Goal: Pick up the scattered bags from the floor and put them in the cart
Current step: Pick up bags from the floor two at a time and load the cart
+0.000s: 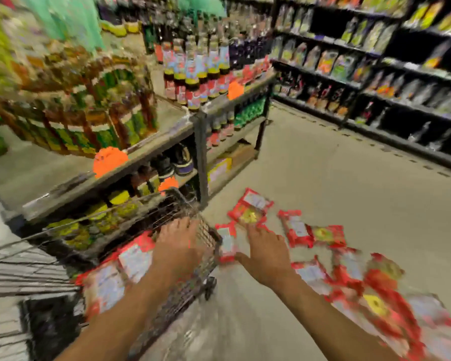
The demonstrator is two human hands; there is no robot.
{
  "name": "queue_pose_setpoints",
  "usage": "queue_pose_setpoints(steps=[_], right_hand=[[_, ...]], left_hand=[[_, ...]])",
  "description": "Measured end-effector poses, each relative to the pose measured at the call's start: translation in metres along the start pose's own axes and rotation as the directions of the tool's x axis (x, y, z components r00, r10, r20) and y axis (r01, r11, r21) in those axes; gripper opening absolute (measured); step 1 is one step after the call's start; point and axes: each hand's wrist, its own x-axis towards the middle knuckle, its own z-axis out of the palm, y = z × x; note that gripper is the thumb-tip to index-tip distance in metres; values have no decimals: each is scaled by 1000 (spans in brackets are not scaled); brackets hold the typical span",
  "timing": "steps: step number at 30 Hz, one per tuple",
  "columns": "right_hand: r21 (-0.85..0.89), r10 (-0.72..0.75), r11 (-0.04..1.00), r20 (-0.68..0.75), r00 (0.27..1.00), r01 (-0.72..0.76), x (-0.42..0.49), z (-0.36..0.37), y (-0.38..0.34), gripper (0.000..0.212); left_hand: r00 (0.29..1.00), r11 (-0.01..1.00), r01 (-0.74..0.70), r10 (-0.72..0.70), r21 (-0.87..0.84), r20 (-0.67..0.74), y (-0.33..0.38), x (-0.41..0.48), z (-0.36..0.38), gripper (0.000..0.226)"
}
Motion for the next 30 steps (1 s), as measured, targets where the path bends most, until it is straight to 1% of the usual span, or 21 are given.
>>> queue_pose_setpoints(steps=[3,6,9,13,18,22,24,26,29,30], right_hand=[[-33,156,987,62,986,-155,-55,-16,84,76],[-17,258,966,-11,966,-258,-97,-26,151,81],[23,308,951,16,951,-309,-118,-27,192,86],[-6,304,953,71,950,-304,-106,-22,214,83],[19,237,970,114,965,-241,-37,-6,218,84],[-10,195,981,148,970,-196,40,9,226,81],[-32,197,980,157,968,-195,82,17,235,80],[-64,188,981,141,972,-181,126,25,245,80],[-103,162,983,96,982,-152,192,47,259,86],[-103,158,983,93,983,-149,213,59,266,84]], left_hand=[[989,989,-147,147,16,15,85,4,-1,65],[966,966,-253,250,56,66,156,7,-3,71],[956,952,-289,281,96,88,201,13,-1,67],[949,944,-310,299,117,97,228,27,7,69],[950,944,-299,281,143,133,229,69,23,73],[965,963,-241,224,118,138,212,132,45,65],[968,969,-216,197,120,152,204,175,60,66],[975,976,-184,167,116,146,197,221,76,70],[983,985,-146,133,94,129,186,284,109,71],[986,988,-129,118,86,121,183,304,124,70]])
